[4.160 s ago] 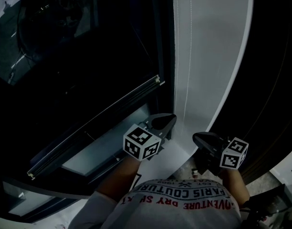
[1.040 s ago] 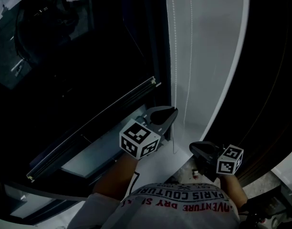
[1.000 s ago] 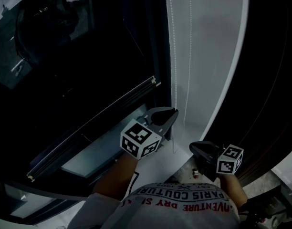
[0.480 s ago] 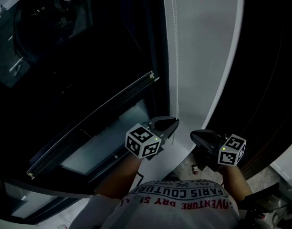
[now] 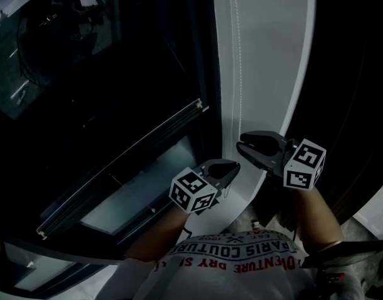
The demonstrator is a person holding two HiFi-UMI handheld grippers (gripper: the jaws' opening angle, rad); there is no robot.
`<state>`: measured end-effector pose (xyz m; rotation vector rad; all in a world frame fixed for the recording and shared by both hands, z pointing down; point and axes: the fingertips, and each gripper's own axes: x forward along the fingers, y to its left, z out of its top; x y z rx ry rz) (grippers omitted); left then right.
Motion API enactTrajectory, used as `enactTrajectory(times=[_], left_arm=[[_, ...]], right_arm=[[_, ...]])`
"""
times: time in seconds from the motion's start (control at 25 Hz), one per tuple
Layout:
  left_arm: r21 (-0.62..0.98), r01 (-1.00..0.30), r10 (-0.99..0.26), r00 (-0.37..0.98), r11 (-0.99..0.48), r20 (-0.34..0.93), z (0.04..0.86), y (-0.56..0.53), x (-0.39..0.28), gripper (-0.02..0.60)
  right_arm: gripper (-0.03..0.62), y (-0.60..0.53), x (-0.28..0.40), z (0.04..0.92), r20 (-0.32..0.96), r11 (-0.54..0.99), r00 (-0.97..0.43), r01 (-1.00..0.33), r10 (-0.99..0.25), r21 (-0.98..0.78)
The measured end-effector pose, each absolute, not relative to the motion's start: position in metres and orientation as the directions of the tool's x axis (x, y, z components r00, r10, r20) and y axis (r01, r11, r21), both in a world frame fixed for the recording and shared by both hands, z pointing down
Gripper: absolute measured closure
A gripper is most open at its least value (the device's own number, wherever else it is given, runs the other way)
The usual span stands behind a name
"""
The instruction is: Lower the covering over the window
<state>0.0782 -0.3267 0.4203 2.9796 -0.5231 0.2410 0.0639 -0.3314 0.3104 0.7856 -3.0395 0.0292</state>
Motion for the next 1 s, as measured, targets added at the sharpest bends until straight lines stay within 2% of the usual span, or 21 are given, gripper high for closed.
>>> enactTrajectory(times=[0.28,0.48,0.84,1.0], left_arm=[[0.070,-0.335,-0.320,0.933,-0.940,0.167,0.420,-0.330,0.080,0.572],[0.065,-0.338,-0.325,0.932,-0.939,0.159,0.420,-0.335,0.078,0.572],[0.020,-0.360,-0.353,0.923,-0.933,0.152,0.421,-0.338,0.075,0.572],[0.014,-0.359,-0.351,0.919,-0.933,0.183,0.441,-0.334,0.076,0.572]], right_arm=[[0.530,-0.347,0.058,0.282,-0.020,0.872,-0.872,-0.489,-0.489,0.011],[0.577,-0.352,0.054,0.280,-0.022,0.876,-0.876,-0.481,-0.481,-0.006],[0.586,-0.350,0.056,0.280,-0.071,0.868,-0.866,-0.496,-0.496,-0.011],[0.586,-0.347,0.054,0.299,-0.037,0.867,-0.867,-0.497,-0.498,-0.016]])
